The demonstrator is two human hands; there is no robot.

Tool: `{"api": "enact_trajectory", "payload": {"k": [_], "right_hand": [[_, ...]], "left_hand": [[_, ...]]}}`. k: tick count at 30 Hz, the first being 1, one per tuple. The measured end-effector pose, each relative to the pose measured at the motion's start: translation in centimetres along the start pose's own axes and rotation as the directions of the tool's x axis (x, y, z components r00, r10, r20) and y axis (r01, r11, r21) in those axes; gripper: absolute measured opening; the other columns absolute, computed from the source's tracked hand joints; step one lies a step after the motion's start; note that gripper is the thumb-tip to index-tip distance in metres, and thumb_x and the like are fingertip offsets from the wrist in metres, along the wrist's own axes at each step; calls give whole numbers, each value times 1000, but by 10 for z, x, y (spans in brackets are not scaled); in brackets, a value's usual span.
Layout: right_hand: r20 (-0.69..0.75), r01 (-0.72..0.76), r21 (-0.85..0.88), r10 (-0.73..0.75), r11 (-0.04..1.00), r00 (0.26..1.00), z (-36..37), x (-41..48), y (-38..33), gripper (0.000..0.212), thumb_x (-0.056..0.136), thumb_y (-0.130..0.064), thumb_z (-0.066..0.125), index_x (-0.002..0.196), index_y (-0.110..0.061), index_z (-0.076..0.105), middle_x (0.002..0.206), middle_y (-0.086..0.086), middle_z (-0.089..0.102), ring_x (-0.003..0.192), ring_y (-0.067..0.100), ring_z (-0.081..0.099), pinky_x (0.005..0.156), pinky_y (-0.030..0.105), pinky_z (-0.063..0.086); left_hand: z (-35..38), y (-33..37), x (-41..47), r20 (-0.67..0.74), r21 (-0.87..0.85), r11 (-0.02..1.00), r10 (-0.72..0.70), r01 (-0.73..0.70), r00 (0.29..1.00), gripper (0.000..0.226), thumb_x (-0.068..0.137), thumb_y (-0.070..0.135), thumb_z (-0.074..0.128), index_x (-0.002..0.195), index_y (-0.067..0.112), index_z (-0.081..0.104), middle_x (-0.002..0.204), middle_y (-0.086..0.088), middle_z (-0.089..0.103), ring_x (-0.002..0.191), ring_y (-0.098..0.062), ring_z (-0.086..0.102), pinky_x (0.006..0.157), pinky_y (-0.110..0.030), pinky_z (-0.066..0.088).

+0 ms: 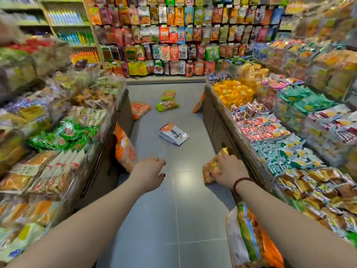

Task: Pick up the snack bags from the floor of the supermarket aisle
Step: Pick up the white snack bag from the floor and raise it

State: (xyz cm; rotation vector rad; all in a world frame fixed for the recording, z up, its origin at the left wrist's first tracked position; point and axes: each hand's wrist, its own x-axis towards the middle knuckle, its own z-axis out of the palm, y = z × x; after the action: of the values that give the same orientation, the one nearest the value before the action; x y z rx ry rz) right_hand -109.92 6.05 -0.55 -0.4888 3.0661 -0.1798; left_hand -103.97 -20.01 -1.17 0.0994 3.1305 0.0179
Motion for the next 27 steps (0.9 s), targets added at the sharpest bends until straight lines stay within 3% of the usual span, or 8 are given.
{"api": "enact_trajectory", "payload": {"k": [9, 13, 23, 27], "right_hand": [[21, 84, -5, -84, 996, 996, 22, 179, -14, 58, 85, -53, 56, 134, -25, 43, 133, 0, 50, 125, 22, 43, 102, 37, 37], [51, 101, -47, -98, 994, 994, 23, 266, -25, 57, 87, -51, 53, 136, -23, 41, 134, 1, 49, 125, 21, 43, 102, 35, 35], [81, 57, -47, -53, 997, 995, 19, 462, -23, 58, 87, -52, 54, 137, -23, 42, 135, 0, 50, 126, 20, 44, 103, 35, 36], [116, 84, -35, -80, 996, 990, 33, 546, -7, 56, 86, -52, 55, 133, -24, 44, 133, 0, 51, 124, 21, 45, 101, 35, 37]], "left_hand": [[12, -83, 148, 47, 21, 998, -68, 67, 997, 44, 94, 37, 49, 134, 21, 44, 129, -3, 55, 115, -23, 54, 81, -33, 47], [16, -128, 233, 60, -2, 998, -68, 69, 996, 44, 93, 38, 49, 133, 20, 45, 131, -4, 54, 120, -24, 50, 92, -37, 47], [11, -187, 425, 110, 3, 1000, -14, 14, 994, 46, 95, 37, 47, 138, 21, 42, 138, -4, 50, 123, -24, 49, 94, -36, 45], [26, -211, 496, 121, -14, 998, -57, 59, 991, 45, 94, 37, 49, 136, 22, 43, 135, -3, 52, 122, -23, 50, 94, -38, 47]]}}
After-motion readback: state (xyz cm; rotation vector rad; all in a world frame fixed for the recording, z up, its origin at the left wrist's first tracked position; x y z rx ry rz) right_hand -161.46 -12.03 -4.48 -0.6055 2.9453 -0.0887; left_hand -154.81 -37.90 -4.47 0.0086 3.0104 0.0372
